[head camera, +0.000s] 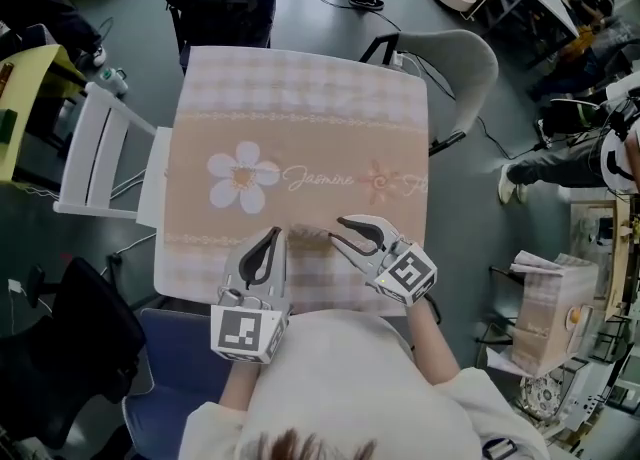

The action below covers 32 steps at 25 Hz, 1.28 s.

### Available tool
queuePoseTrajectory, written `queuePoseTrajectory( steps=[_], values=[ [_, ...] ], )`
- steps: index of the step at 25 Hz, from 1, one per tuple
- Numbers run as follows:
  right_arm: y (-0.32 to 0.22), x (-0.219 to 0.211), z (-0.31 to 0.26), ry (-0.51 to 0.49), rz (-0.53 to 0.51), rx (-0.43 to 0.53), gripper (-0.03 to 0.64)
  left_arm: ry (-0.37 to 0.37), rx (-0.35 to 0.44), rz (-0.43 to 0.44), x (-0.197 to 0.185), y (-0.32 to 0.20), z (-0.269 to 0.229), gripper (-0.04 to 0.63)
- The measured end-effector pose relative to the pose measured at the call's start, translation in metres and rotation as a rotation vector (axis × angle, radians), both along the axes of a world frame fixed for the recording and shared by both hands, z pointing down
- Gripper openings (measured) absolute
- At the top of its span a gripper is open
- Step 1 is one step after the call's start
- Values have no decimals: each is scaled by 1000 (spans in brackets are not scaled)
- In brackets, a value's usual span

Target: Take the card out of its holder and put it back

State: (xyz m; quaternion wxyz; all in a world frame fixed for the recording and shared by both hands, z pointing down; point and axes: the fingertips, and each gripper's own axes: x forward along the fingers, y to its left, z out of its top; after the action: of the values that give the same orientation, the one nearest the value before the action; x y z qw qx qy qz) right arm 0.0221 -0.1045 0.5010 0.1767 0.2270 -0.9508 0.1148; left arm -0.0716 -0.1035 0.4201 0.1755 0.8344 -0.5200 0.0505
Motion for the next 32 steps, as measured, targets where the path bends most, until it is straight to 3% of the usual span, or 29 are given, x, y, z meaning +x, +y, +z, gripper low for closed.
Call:
queuePoseTrajectory(
  steps=[5,15,22,32],
  values=[
    [2,-11,29,25,-81,-50,115,3,-7,-23,-3,4,-1,6],
    [7,-24,41,12,-147,-60,28,-8,-4,-35,-1,10,-3,6],
    [-8,-14,37,46,-20,14,15,-6,-2,-41,0,11,-4,6],
    [-15,-6,39,-9,25,-44,13,-2,-4,-31,2,14,-4,6]
  ],
)
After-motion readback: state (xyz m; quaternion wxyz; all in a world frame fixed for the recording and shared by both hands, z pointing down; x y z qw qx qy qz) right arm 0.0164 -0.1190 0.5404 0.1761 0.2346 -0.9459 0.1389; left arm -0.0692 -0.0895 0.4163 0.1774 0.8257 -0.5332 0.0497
